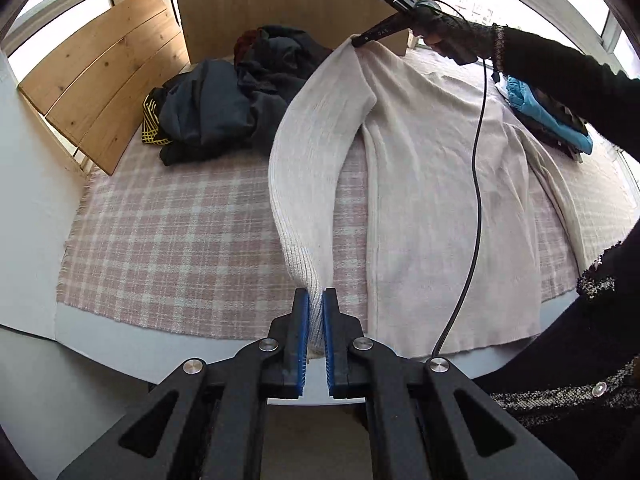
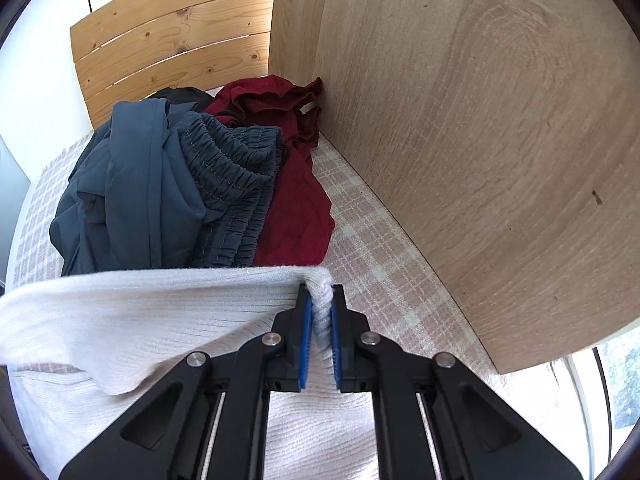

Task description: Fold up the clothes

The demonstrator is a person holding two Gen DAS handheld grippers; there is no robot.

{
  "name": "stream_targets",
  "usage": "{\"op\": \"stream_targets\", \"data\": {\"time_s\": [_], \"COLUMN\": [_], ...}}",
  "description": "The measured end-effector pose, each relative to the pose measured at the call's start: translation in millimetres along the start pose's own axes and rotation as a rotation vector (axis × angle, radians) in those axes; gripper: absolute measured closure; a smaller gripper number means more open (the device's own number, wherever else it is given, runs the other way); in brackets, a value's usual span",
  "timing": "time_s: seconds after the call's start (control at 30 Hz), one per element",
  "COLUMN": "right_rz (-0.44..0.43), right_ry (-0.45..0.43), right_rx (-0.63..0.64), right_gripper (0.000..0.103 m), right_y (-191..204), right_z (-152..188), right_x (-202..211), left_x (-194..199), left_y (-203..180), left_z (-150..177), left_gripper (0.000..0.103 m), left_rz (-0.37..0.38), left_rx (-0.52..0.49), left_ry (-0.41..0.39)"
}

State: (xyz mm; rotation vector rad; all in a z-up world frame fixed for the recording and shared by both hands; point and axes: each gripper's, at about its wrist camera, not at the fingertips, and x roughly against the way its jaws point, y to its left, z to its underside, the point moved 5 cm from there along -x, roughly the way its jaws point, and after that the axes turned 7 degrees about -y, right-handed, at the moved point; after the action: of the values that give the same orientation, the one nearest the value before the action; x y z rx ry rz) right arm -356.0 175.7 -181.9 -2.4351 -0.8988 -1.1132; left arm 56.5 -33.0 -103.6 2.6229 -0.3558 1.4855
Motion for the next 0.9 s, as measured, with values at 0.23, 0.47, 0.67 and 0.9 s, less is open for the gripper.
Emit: {"op": "stream_targets", "data": {"time_s": [0.23,0.47,0.67,0.9], "right_rz": [-0.005,0.031,-0.039,-0.155], "right_ry": [0.034,0.149,0.139,0.362], "right_rx": [-0.063,0.030,-0.020,0.223], "right_gripper": [0.094,0.081,0.081,0.081], "right_y": [-19,-29,2,136], "right_z": [46,48,24,53], "right_x": [-6,14,54,3], "left_x": [-35,-34,-35,-56], "left_y": [-101,-93,-39,-45], "left_z": [49,67,57,41], "left_gripper": [0.097,0.084,0.070,0.070], "left_rz": [0.137,0.140,0.012,0.033], "left_rx": [-0.125,-0.042,0.038,-0.005], "left_ry": [0.157,0.200,0.168,0.175]}}
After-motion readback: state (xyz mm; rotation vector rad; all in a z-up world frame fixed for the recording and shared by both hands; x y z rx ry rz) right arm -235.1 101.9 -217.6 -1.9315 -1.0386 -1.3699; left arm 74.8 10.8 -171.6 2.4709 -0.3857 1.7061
